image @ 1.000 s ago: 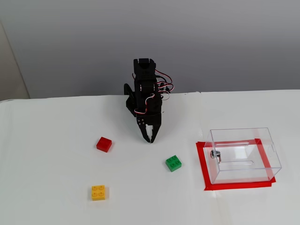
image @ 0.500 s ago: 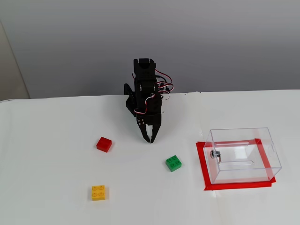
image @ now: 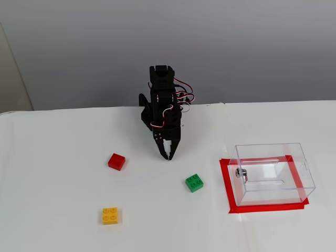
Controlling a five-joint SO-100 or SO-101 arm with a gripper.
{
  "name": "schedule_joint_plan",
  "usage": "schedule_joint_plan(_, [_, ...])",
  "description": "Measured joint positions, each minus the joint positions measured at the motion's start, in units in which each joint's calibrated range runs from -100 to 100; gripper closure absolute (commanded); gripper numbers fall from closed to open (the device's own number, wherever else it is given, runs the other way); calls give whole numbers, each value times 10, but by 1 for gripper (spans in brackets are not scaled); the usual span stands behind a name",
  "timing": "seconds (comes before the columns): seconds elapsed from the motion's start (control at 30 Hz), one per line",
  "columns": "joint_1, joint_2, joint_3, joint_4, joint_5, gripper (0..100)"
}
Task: Pick the green lego brick and place it into the transparent box
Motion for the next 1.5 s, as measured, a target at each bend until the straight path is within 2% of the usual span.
schedule_joint_plan(0.37, [-2,11,-44,-43,0,99])
schedule_joint_plan(0.8, [-67,226,-159,-179,13,99])
schedule_joint_plan(1.13, [-182,384,-293,-185,13,99])
schedule_joint_plan(1.5, [-225,556,-424,-185,13,98])
